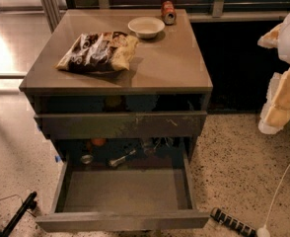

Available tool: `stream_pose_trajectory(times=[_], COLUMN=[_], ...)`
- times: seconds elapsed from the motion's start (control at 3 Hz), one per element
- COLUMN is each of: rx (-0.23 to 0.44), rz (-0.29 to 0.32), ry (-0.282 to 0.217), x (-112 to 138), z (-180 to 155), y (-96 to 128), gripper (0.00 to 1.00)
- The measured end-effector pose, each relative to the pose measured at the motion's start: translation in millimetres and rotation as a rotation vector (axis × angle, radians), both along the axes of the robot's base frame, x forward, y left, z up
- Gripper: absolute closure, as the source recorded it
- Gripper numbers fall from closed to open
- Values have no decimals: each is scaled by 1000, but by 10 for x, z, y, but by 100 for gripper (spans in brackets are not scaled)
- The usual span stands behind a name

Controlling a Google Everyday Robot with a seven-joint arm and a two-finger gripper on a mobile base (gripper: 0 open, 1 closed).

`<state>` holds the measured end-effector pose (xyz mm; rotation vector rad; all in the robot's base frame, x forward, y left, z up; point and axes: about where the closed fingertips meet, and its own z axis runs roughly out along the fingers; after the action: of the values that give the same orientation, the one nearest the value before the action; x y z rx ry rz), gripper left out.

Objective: Place brown chip bag into middle drawer

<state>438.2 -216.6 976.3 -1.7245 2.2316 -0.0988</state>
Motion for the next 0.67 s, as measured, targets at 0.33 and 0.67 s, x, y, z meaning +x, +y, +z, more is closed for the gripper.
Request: stream_pose_trajectory(times=[0.33,0.67], rx=[-8,-26], rz=[-1,29], ry=[-11,-43], x=[45,313], z=[-18,-38], y=[29,240], gripper=[0,0])
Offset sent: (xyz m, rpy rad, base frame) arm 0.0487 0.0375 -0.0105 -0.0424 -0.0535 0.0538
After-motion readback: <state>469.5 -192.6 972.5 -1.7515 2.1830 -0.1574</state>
